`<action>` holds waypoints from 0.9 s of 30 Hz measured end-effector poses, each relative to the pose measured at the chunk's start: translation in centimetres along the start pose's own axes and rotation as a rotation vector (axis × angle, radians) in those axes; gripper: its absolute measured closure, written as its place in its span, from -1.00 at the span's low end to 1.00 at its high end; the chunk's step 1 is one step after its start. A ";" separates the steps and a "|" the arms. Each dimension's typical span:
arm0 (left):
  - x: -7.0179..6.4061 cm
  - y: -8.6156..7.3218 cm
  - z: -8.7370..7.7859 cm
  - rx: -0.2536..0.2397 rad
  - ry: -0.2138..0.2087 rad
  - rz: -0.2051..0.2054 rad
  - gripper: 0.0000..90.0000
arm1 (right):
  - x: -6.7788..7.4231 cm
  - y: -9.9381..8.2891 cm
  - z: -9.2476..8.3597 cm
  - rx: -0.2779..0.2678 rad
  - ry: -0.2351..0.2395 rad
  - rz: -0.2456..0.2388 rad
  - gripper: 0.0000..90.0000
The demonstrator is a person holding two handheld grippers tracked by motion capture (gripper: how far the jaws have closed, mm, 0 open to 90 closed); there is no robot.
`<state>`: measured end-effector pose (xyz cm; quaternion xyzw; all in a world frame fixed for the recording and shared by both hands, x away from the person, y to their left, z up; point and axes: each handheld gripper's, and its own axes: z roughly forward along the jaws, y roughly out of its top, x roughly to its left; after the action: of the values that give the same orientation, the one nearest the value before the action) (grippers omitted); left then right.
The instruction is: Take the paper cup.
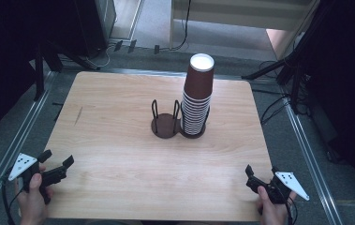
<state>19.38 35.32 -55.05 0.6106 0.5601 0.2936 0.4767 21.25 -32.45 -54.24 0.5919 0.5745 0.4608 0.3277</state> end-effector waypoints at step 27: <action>0.4 -0.1 0.1 -0.001 -0.001 -0.051 -0.81 | 6.5 6.5 0.5 -0.029 0.130 -0.135 -1.00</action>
<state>19.57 35.67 -55.23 0.5960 0.5752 0.2814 0.4846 23.62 -26.79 -47.33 0.5160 0.6263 0.4832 0.3285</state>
